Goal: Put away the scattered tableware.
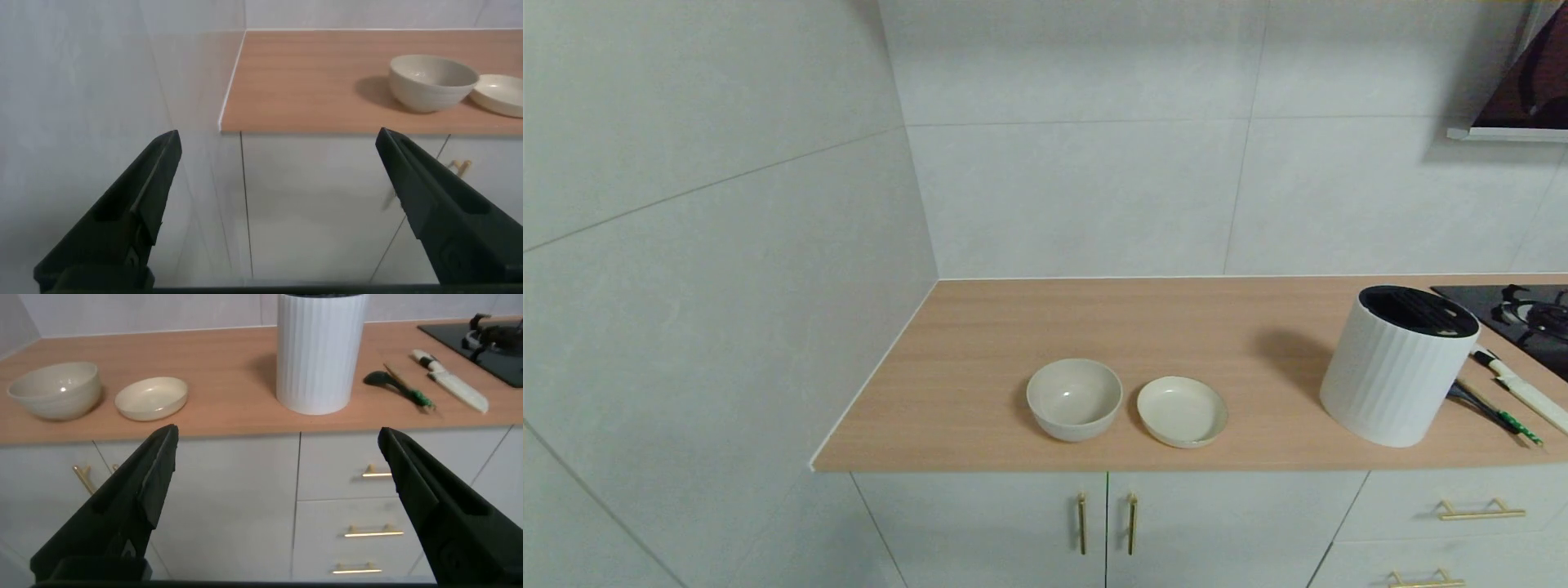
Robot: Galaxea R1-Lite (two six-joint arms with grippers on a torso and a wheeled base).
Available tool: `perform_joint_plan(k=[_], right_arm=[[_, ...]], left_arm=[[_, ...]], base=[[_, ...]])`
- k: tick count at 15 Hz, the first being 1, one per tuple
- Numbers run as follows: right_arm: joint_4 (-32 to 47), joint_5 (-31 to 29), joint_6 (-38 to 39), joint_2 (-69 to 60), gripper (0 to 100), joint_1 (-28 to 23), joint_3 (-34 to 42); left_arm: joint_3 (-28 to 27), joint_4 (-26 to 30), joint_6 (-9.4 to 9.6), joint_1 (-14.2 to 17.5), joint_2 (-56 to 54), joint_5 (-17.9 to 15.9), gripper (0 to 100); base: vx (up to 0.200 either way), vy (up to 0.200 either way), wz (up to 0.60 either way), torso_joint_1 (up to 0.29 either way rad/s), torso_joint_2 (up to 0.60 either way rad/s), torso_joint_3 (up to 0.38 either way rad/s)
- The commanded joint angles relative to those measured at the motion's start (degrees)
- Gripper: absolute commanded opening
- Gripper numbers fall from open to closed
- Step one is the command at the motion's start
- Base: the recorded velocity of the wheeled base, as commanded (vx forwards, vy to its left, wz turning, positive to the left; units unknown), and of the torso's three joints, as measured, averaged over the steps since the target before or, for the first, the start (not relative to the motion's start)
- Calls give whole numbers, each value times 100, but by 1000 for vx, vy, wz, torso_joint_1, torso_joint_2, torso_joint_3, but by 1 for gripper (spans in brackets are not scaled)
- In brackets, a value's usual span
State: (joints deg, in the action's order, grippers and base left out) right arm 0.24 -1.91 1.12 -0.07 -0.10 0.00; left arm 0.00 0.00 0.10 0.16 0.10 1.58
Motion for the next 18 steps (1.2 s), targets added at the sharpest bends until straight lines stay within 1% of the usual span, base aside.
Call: perform_joint_plan(k=[1,10,14,18], right_arm=[[2,-2,2,7,100,1,0],[2,-2,2,7,100,1,0],[2,-2,2,7,100,1,0],[2,-2,2,7,100,1,0]], left_arm=[[0,0,-1,2,-1,0,100],[0,0,-1,2,-1,0,100],[0,0,-1,2,-1,0,100],[0,0,-1,2,-1,0,100]], base=[[0,0,0,0,0,0],[0,0,0,-10,20,9],[0,0,0,-163,365,190],[0,0,0,-246,538,289]])
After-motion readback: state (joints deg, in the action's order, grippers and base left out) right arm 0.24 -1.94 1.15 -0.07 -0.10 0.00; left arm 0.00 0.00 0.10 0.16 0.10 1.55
